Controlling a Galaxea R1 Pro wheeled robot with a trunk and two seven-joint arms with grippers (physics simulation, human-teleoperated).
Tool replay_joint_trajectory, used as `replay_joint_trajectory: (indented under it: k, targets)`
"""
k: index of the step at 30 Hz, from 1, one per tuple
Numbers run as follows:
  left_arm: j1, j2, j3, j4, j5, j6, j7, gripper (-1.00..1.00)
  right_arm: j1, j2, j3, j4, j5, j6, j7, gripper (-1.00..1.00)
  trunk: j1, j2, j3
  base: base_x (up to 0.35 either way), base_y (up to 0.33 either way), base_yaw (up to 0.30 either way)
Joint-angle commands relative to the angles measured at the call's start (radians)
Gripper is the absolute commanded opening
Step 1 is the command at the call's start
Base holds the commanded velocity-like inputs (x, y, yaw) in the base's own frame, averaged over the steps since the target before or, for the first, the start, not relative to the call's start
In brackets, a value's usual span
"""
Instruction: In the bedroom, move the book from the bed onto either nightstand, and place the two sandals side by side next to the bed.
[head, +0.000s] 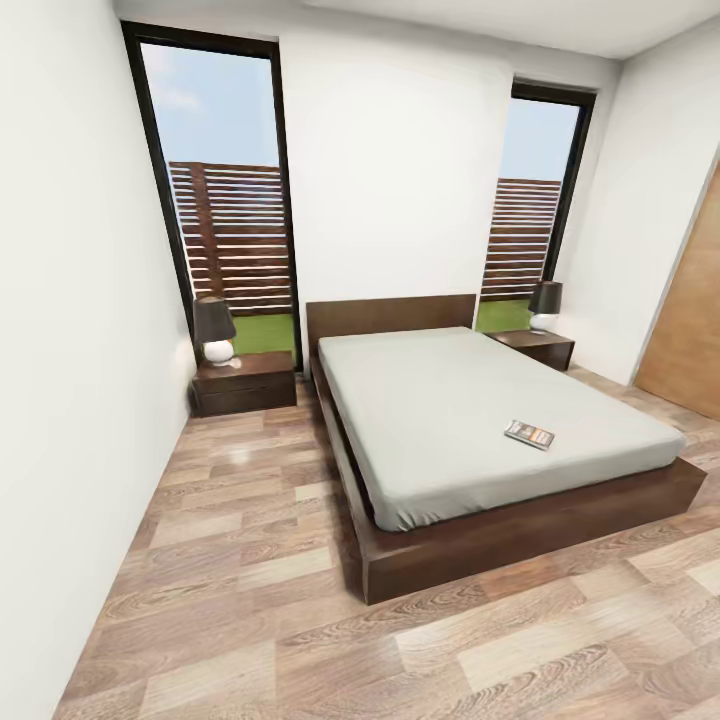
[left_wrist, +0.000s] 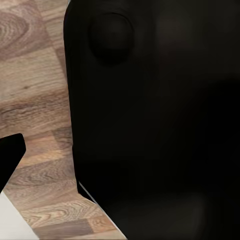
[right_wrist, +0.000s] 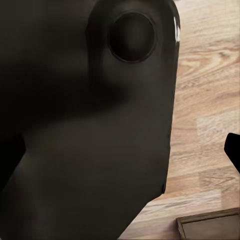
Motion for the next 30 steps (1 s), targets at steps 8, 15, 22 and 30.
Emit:
replay_joint_trajectory:
  k: [8, 15, 22, 30]
  targets:
    - [-0.006, -0.004, 0.002, 0.000, -0.002, -0.002, -0.002, 1.00, -0.002, 0.000, -0.002, 0.000, 0.003, 0.005, 0.012, 1.00, 0.000, 0.000, 0.000, 0.000, 0.000, 0.000]
    - [-0.001, -0.010, 0.002, -0.040, -0.002, 0.000, -0.002, 1.00, -0.002, -0.001, -0.003, -0.001, -0.001, 0.005, 0.015, 1.00, 0.000, 0.000, 0.000, 0.000, 0.000, 0.000]
    - [0.000, -0.011, 0.002, -0.064, -0.003, -0.001, -0.002, 1.00, -0.002, -0.002, -0.004, -0.001, -0.002, 0.005, 0.017, 1.00, 0.000, 0.000, 0.000, 0.000, 0.000, 0.000]
    - [0.000, -0.012, 0.002, -0.099, -0.004, -0.001, -0.003, 1.00, -0.002, -0.004, -0.009, -0.007, -0.002, 0.004, 0.018, 1.00, 0.000, 0.000, 0.000, 0.000, 0.000, 0.000]
